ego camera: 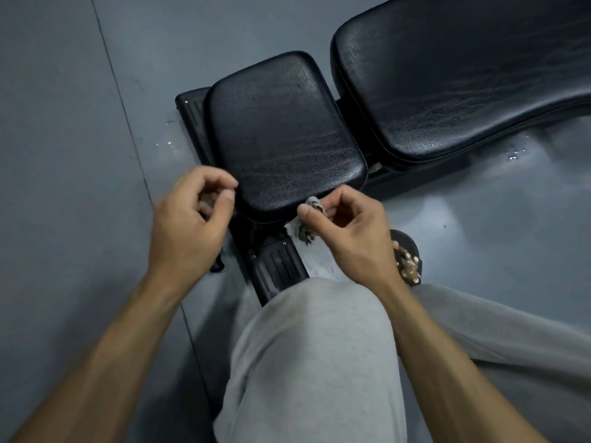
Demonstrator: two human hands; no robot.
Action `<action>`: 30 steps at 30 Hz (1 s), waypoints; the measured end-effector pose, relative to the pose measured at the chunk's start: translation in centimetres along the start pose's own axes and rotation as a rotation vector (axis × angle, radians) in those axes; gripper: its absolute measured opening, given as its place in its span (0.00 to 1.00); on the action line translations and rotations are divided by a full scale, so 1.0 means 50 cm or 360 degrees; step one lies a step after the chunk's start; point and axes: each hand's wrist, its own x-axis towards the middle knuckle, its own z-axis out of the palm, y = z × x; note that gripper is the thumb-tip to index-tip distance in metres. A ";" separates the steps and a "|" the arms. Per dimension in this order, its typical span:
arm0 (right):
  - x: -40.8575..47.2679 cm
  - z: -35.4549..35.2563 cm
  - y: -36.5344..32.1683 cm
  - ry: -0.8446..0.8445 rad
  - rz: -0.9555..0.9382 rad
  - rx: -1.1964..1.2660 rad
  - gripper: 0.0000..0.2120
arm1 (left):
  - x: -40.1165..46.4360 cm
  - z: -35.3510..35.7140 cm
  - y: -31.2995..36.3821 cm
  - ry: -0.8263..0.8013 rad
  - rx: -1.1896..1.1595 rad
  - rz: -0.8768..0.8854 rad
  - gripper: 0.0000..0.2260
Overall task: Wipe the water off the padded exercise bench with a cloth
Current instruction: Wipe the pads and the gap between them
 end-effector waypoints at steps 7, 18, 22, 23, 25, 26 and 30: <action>0.020 -0.008 -0.024 -0.0245 0.0126 -0.0086 0.13 | -0.097 0.051 -0.028 -0.0266 -0.0426 -0.0329 0.12; 0.062 0.056 -0.115 -0.1117 0.0557 -0.0292 0.13 | -0.125 0.097 -0.014 0.0083 -0.0714 -0.0494 0.16; 0.117 0.087 -0.177 -0.1240 0.0452 -0.0639 0.17 | -0.136 0.120 -0.055 0.0126 -0.0863 -0.0544 0.09; 0.140 0.103 -0.186 -0.1108 0.0273 -0.0683 0.16 | -0.138 0.129 -0.067 0.0163 -0.0876 -0.0544 0.08; 0.191 0.136 -0.182 -0.0790 -0.0296 -0.0838 0.13 | -0.144 0.145 -0.084 0.0206 -0.0905 -0.0557 0.10; 0.214 0.150 -0.169 -0.0709 -0.0626 -0.0996 0.12 | -0.147 0.150 -0.090 0.0229 -0.0927 -0.0551 0.12; 0.252 0.178 -0.091 -0.0817 -0.1339 -0.1535 0.15 | -0.142 0.162 -0.093 0.0285 -0.1073 -0.0505 0.16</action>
